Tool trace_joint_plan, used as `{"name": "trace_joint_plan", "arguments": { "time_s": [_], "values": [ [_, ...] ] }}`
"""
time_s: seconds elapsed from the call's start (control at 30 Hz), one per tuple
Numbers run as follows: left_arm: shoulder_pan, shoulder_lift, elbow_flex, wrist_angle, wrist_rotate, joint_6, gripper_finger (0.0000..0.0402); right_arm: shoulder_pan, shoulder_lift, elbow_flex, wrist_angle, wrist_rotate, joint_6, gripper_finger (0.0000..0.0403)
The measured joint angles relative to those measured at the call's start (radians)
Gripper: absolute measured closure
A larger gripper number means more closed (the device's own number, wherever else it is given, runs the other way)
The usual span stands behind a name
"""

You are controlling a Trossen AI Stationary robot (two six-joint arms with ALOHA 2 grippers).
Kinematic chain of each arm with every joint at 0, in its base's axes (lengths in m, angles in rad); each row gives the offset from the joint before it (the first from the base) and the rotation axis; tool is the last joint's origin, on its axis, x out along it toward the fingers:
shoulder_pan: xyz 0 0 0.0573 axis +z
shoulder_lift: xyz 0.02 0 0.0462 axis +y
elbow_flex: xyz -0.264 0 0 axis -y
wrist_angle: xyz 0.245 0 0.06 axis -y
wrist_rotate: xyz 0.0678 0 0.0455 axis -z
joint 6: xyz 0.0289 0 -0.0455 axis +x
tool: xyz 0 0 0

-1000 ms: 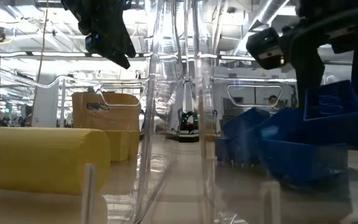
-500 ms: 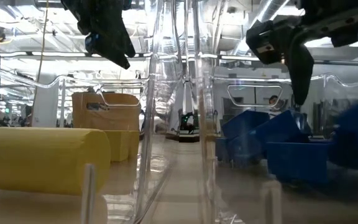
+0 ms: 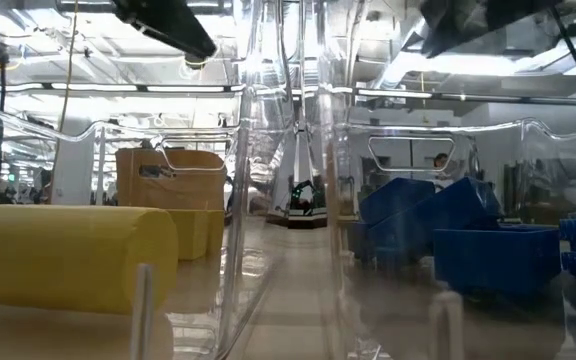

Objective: Sort blocks
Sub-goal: Return to Home Position

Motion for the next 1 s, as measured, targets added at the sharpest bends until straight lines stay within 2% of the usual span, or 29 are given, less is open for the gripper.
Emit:
{"name": "trace_joint_plan", "arguments": {
  "time_s": [0.13, 0.3, 0.43, 0.6, 0.77, 1.0],
  "values": [
    [-0.023, -0.032, -0.025, -0.028, 0.020, 0.011, 0.0150, -0.078, -0.228, -0.181, 0.149, 0.003, 0.014, 0.0159],
    [0.042, -0.148, -0.101, 0.060, 0.168, 0.109, 0.0164, -0.161, -0.461, -0.323, 0.220, 0.008, 0.014, 0.0159],
    [0.107, -0.270, -0.219, 0.198, 0.240, 0.175, 0.0186, -0.217, -0.612, -0.398, 0.246, 0.006, 0.004, 0.0159],
    [0.170, -0.405, -0.435, 0.437, 0.310, 0.193, 0.0205, -0.275, -0.765, -0.492, 0.312, 0.004, -0.013, 0.0160],
    [0.163, -0.502, -0.536, 0.495, 0.313, 0.143, 0.0219, -0.320, -0.914, -0.611, 0.377, -0.001, 0.000, 0.0172],
    [0.153, -0.604, -0.643, 0.524, 0.317, 0.165, 0.0232, -0.325, -1.105, -0.780, 0.485, -0.009, 0.021, 0.0186]
  ]
}}
